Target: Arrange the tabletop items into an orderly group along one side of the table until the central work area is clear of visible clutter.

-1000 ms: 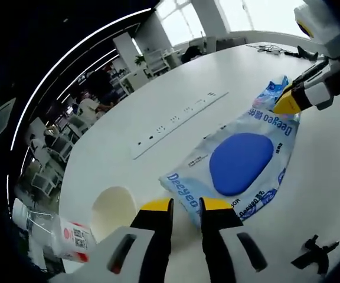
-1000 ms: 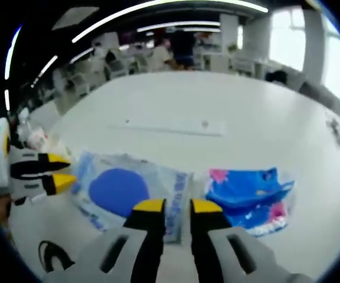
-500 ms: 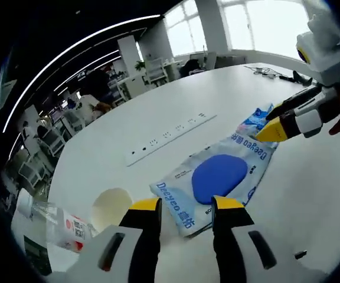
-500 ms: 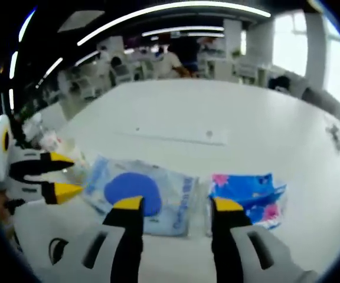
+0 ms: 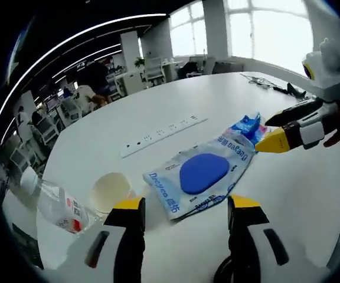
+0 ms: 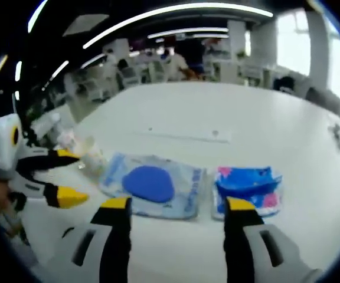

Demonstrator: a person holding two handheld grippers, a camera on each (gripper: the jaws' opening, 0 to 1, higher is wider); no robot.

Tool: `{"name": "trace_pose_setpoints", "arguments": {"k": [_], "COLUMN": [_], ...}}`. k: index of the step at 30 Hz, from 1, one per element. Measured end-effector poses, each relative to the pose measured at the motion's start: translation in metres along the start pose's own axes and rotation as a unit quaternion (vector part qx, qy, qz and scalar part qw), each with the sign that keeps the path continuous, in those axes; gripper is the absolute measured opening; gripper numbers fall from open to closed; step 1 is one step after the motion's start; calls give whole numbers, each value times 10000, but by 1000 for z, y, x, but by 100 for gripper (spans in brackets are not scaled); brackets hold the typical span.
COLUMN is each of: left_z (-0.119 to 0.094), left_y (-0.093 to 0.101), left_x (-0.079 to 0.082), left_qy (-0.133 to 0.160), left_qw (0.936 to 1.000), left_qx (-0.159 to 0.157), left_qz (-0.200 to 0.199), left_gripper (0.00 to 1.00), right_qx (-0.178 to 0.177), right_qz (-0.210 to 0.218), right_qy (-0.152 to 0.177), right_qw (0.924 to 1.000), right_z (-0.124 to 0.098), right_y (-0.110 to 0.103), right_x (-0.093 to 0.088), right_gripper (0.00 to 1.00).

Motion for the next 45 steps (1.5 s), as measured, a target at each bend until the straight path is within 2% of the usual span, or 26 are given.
{"name": "trace_pose_setpoints", "arguments": {"k": [4,8,12,15,18,28,34,36,39,45], "left_z": [-9,-20,-28,-36,-43,-62,-72,-76,-80,-89], "left_y": [1,4,4,3,1,-4,-4,-5,-5,-7], "left_x": [-2,-4,-10,-12,-12,-19,-23,-21,-22,-25], "left_qy": [69,152,109,154,227,319,339,471,506,520], "left_qw": [9999,9996,9996,9989,9989,9968,9962,9954,9960,9959], "left_qx": [-105,-205,-248,-313,-283,-379,-429,-445,-445,-490], "left_qz": [-41,-96,-71,-314,-291,-633,-682,-702,-595,-554], "left_gripper": [60,64,67,68,71,82,90,91,96,100], "right_qx": [136,226,331,457,595,927,1053,1069,1096,1218], "right_qz": [38,-17,-23,-49,-98,-175,-248,-245,-348,-428], "right_qy": [22,32,-21,-58,-91,-234,-306,-342,-389,-439], "right_qw": [9999,9997,9994,9989,9981,9953,9937,9934,9926,9907], "right_z": [-8,-15,-20,-25,-29,-35,-38,-37,-38,-36], "right_y": [-8,-17,-25,-32,-41,-68,-83,-85,-90,-103], "right_x": [-4,-9,-15,-20,-23,-41,-53,-56,-60,-65], "right_gripper": [70,74,79,79,80,85,85,85,84,84]}}
Point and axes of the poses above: the point that each gripper's makers call its tool centre point, and the gripper's own axes: z roughly forward along the fingers, y roughly to its right, x roughly out of its top, the point moved 4 cm from there along -z, roughly backward along the fingers, and after that the axes turned 8 degrees about -z, right-handed, at the moved point
